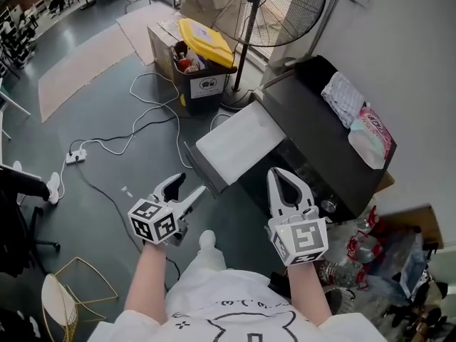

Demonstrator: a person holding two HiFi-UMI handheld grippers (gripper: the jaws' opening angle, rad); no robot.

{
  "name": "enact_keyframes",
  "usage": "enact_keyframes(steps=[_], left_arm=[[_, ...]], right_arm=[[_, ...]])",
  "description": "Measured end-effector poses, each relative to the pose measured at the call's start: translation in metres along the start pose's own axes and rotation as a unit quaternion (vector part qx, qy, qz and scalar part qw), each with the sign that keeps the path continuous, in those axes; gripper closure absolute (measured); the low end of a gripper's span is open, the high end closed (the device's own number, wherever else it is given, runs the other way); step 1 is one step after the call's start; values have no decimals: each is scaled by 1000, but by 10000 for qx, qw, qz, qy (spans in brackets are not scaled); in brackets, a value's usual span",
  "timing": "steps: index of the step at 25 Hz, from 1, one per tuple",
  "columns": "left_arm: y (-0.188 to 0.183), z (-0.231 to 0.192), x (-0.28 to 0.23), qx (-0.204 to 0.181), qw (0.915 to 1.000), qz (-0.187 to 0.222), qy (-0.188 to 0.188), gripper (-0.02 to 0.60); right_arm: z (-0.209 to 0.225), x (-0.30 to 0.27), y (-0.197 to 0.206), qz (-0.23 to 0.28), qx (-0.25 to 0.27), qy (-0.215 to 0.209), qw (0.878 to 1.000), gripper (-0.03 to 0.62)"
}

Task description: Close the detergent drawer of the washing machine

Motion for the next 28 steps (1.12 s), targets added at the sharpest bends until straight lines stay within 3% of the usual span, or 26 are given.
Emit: enact_keyframes(steps=[9,17,28], left_arm=[[15,-47,-29,597,9958,-552,421,253],[25,-80,-45,1216,9866,-669,854,253],[51,-104,-57,2078,9608,-878,1610,227]], right_arm=[[-13,-37,15,-356,-189,6,9992,595],[-17,-50,38,-694,-240,132,9972,595],[-24,-50,58,-1051,-250,146,9940,595]])
Point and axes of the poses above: the fingertips, and each gripper's own axes: x backward along the fingers, z to its right, y out of its underside, the point moved 5 cm from there along x, backward along the fingers, and after that the axes turned 14 degrees about x, right-handed, at the moved point
